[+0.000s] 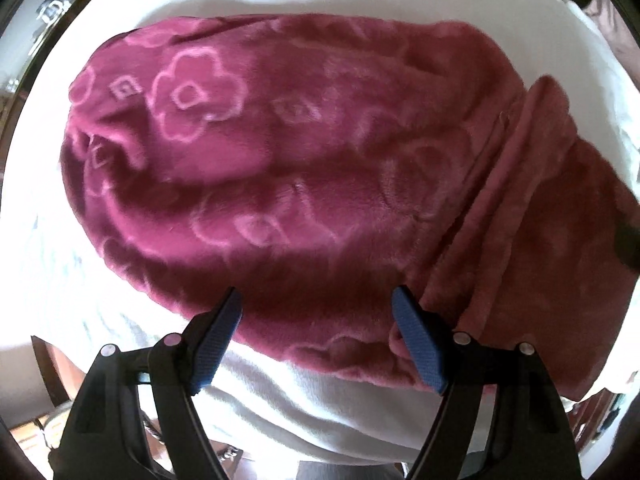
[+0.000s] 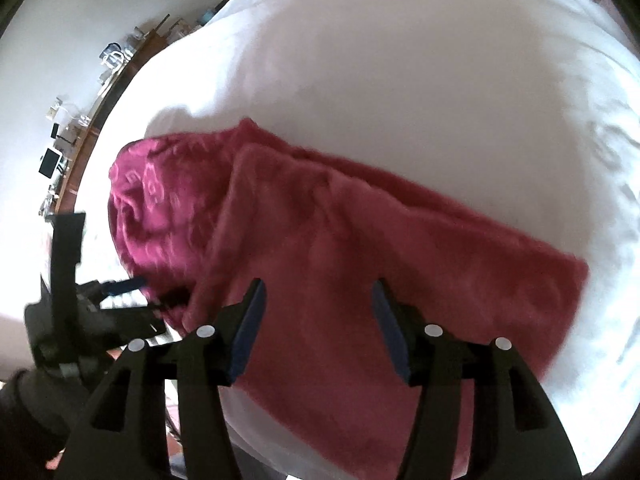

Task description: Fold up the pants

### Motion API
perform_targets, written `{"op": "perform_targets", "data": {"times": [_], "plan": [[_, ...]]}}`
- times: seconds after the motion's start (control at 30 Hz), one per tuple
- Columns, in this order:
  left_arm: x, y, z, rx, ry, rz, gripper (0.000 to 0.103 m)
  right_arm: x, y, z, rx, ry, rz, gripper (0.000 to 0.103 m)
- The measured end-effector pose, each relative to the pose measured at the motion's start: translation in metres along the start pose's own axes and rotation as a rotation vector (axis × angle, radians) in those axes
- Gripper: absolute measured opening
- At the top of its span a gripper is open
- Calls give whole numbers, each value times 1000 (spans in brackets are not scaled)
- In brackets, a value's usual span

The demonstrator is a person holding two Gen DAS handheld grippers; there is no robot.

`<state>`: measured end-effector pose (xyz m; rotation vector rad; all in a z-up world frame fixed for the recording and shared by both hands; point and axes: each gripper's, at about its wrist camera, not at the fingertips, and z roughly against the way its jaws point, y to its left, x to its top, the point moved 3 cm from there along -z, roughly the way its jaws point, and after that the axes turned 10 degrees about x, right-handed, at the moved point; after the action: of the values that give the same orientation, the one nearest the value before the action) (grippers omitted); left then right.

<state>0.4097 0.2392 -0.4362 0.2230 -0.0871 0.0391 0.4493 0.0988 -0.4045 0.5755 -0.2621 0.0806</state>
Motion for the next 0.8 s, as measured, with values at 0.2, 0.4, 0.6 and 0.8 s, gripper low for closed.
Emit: {"op": "perform_targets", "data": {"times": [0.2, 0.4, 0.6, 0.8], "plan": [[-20, 47, 8, -39, 35, 129, 77, -21, -9, 6, 13, -4, -27, 57], [-8, 103, 9, -20, -1, 210, 77, -27, 2, 1, 17, 2, -30, 57], [9, 163, -9, -57, 0, 335, 77, -22, 22, -1, 2, -16, -32, 63], [30, 239, -39, -132, 1, 486, 85, -11, 42, -12, -29, -40, -119, 67]]}}
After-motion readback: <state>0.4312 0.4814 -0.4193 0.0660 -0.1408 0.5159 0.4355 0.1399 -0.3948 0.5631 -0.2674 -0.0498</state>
